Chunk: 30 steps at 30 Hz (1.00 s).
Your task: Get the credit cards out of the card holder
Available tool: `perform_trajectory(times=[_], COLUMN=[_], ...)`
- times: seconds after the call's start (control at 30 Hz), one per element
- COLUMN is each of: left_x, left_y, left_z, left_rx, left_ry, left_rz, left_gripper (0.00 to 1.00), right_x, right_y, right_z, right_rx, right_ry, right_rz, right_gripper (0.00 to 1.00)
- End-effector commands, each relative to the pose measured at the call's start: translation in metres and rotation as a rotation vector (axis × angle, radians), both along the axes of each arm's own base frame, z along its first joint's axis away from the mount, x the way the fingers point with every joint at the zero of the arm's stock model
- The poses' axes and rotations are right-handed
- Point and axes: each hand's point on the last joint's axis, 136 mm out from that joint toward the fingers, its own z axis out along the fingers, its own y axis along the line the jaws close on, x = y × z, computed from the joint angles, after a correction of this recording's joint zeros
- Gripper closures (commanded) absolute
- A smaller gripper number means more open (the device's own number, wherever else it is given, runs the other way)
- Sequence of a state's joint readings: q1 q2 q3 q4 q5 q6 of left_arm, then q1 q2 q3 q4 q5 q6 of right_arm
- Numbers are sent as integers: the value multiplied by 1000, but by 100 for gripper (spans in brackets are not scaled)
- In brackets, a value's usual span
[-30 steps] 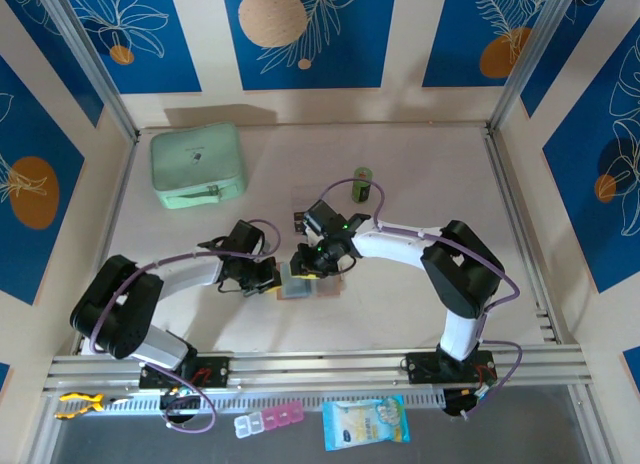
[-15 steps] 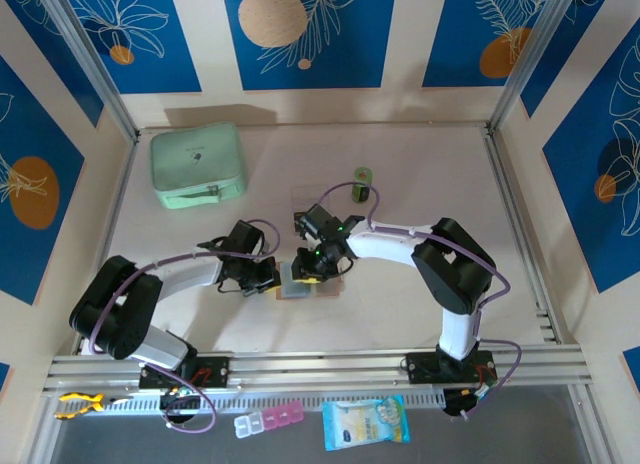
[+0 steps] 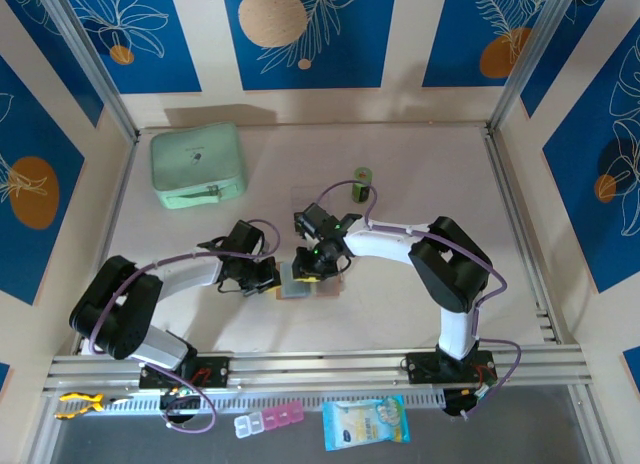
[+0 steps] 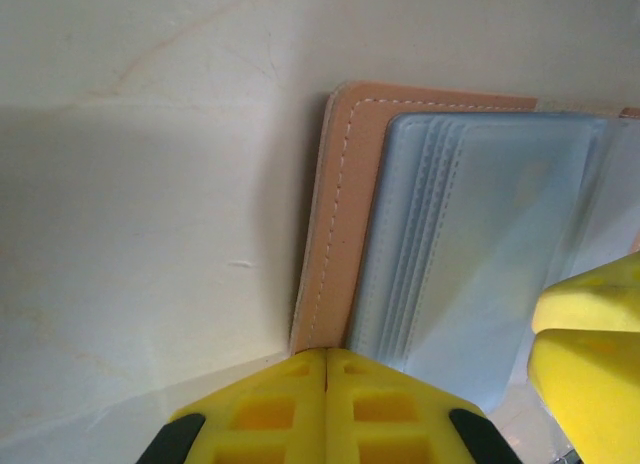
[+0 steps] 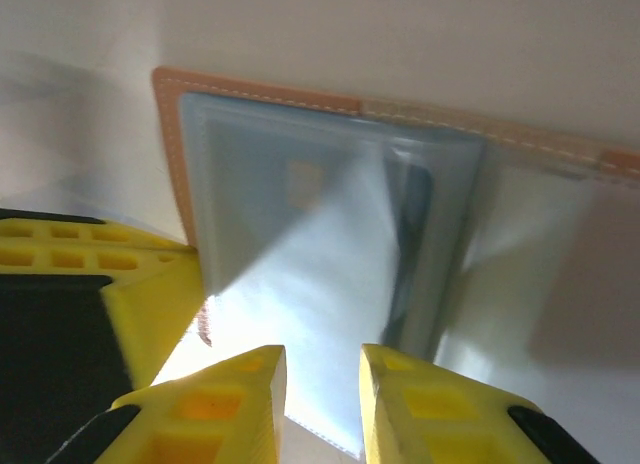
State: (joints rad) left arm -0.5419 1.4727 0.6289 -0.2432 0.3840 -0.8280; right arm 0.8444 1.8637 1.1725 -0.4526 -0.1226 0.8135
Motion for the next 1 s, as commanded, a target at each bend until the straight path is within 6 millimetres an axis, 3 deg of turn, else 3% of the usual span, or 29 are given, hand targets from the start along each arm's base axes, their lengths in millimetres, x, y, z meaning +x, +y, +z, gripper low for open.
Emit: perform_trajectory(times=[0.0,0.17,0.33,0.53,0.7,0.97], left_x=[-8,-7,-7,-8,-8,-9], left_y=[5,5,5,6,6,8], left_z=[-7,-5,-5,-5,-5,-5], left_rx=[32,32,33,35,33,38], left_ry=[9,7,5,6,5,4], left_rz=[-24,-24,-24,-27,-25,-23], left_gripper=[98,98,98,98,98,98], right_x=[-4,-5,-1,-3,-5,-5], right_y=[-10,-13,-11,15,22,3], right_z=[-7,-8,4,22,16,-6], right_rx=[-73,-82,-61,111,130,19], right_ry=[20,21,-15,-19,23,73], right_rz=[-13,-14,-13,22,36,-16], right_gripper=[74,74,74,74,74,74])
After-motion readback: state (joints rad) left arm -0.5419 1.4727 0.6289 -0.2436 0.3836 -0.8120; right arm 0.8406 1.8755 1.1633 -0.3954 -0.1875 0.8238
